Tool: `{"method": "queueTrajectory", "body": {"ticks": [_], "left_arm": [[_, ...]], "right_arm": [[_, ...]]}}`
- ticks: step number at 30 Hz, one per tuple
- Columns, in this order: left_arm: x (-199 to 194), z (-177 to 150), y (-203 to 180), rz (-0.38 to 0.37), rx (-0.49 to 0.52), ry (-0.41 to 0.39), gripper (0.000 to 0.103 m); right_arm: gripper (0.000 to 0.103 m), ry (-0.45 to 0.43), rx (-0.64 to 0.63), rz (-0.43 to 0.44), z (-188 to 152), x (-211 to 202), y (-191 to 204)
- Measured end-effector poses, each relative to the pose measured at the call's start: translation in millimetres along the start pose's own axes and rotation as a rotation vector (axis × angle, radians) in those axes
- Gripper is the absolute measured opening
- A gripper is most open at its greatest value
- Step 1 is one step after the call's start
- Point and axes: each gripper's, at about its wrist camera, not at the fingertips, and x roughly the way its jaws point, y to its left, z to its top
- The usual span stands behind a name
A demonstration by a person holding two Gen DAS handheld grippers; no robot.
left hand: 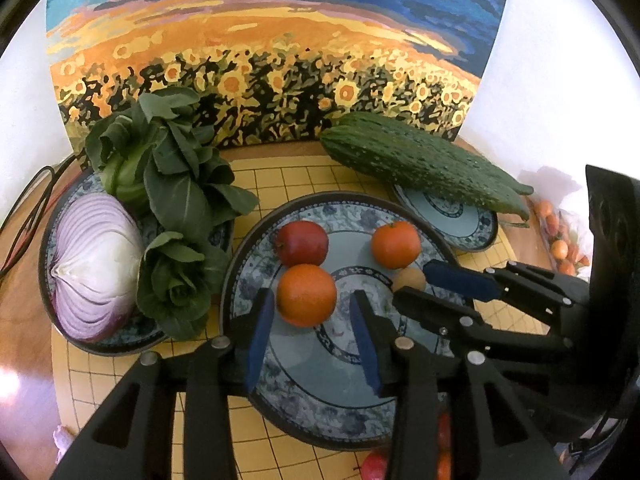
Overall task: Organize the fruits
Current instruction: 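Open both tools to release the fruits on the plate and withdraw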
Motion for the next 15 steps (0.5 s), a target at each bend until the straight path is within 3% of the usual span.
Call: {"method": "queueTrajectory", "body": {"ticks": [15], "left_arm": [[-20.0, -13.7, -4.6, -0.007, -0.02, -0.004, 0.042]], "right_arm": [[0.035, -0.02, 0.015, -0.008, -9.6, -31.2, -2.5]]}}
